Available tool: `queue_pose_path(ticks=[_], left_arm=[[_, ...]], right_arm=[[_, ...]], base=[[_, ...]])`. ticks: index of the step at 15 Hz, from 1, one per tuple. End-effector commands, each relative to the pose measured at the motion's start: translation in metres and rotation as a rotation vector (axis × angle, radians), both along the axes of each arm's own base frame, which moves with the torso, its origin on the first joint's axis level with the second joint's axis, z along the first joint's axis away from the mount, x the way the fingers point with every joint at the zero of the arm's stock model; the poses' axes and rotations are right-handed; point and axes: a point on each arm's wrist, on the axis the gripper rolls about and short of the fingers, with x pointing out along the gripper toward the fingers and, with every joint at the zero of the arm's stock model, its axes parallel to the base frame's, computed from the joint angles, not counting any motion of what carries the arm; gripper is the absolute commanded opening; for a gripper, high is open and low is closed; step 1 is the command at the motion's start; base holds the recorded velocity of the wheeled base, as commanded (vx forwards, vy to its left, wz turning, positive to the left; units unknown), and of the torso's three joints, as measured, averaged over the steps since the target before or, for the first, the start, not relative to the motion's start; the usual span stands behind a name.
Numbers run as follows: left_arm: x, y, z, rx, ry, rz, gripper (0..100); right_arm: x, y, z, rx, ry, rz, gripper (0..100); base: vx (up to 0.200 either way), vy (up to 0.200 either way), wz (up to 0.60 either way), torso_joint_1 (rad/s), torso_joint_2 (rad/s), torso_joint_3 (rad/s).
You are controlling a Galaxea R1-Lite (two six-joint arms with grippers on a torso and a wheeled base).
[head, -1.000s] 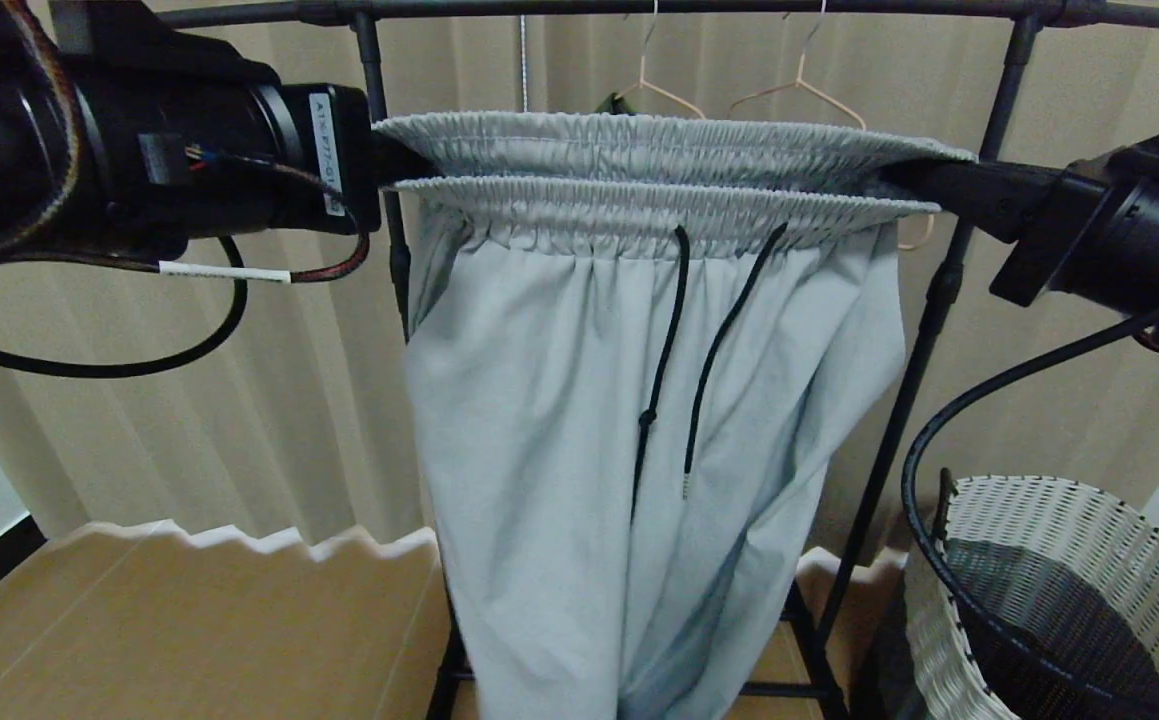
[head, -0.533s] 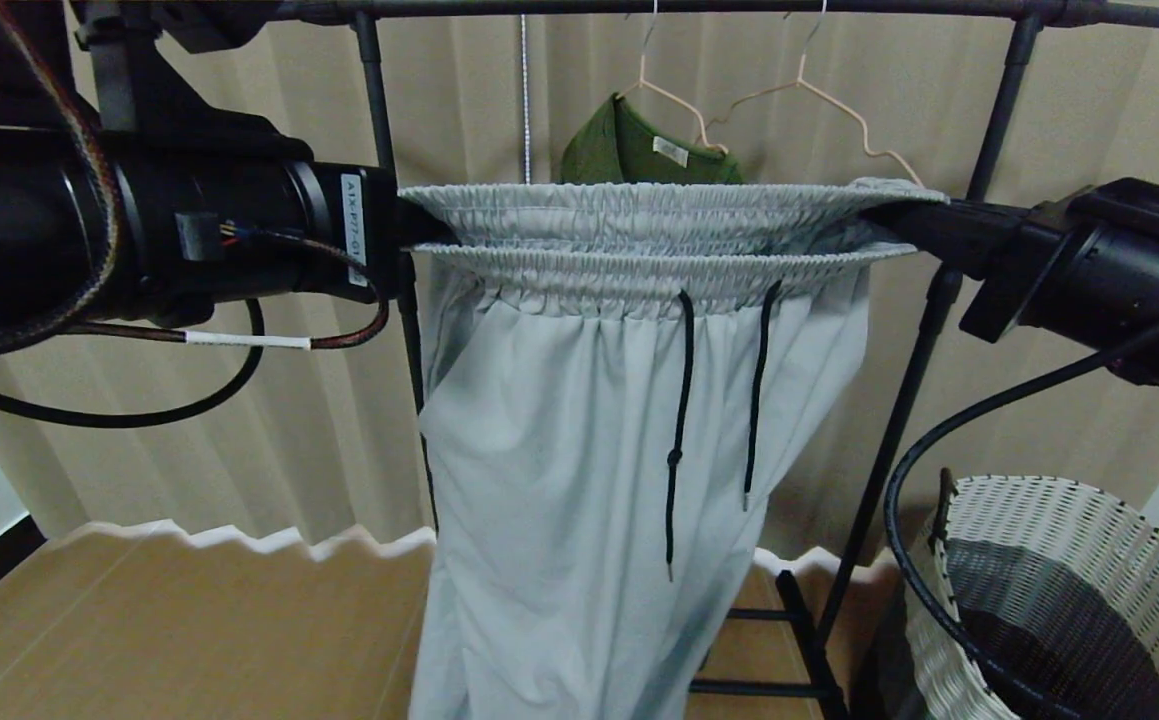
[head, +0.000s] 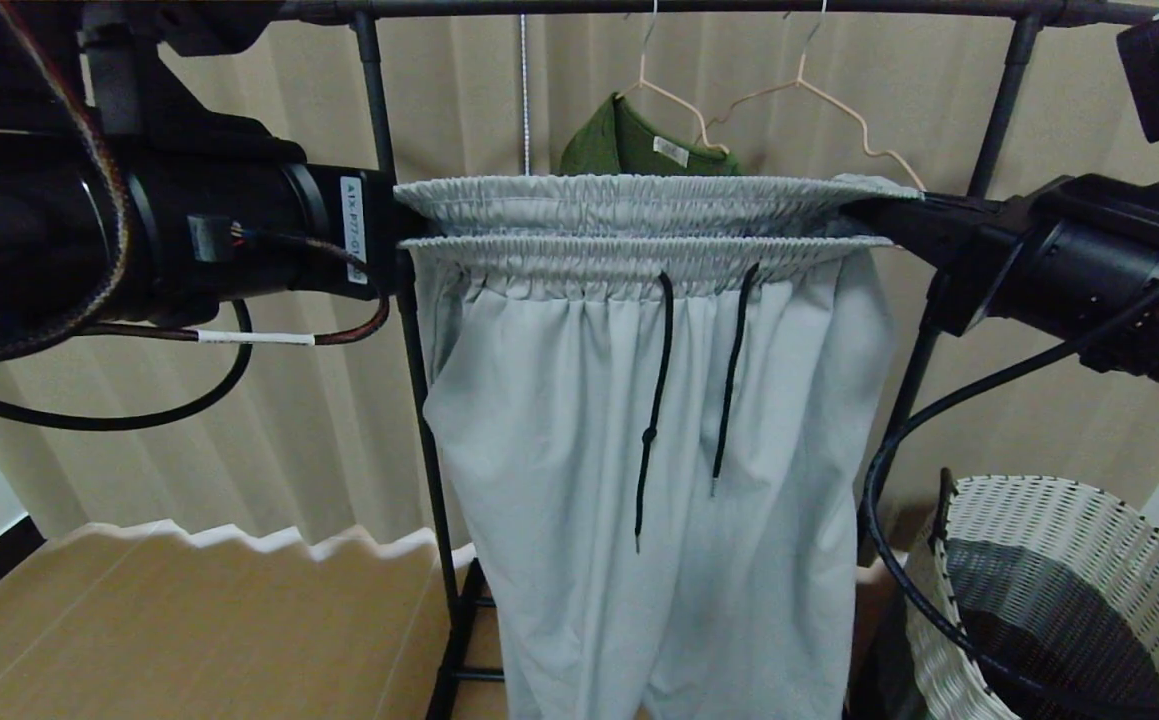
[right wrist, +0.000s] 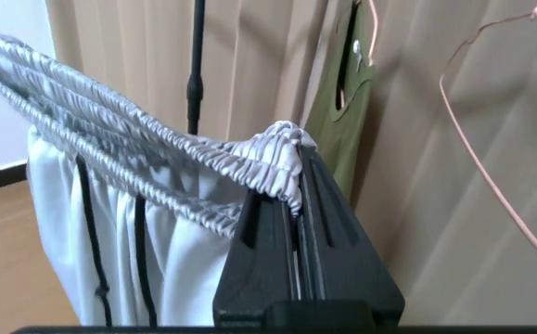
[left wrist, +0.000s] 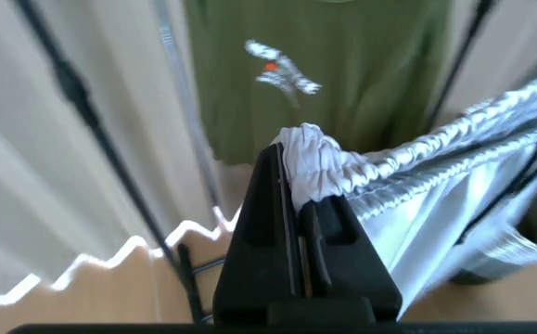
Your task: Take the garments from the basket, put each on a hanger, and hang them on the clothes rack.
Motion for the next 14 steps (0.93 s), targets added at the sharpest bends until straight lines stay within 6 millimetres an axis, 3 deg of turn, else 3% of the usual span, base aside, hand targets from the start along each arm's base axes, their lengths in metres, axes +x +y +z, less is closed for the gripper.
queue_pose_path(ticks=[1,3,8,12,14], left_arm=[[0.002,-0.001,-0.005,0.008,0.014,0.017,0],[0.009,-0.006,-0.011,0.000,0.042,0.029,0],[0.047,-0.031,-0.018,-0.049,0.003,0.036,0],[0.069,-0.046,-0.017,-0.090,0.001,0.044,0],[0.074,-0.045,-0.020,-0.087,0.007,0.055,0]], right_arm=[[-0.001,-0.002,0.000,-0.003,0.004,-0.006,0],[-0.010,-0.010,0.006,0.006,-0.014,-0.019,0],[-0.061,-0.032,0.022,-0.007,0.021,-0.003,0],[-0.085,-0.026,0.021,-0.006,0.020,0.097,0],[-0.085,-0.024,0.015,-0.015,0.036,0.102,0]], base=[[0.000,0.000,0.00,0.000,0.00,0.000],[0.000,0.000,0.00,0.000,0.00,0.000],[0.000,0.000,0.00,0.000,0.00,0.000],[0.000,0.000,0.00,0.000,0.00,0.000],[0.000,0.000,0.00,0.000,0.00,0.000]])
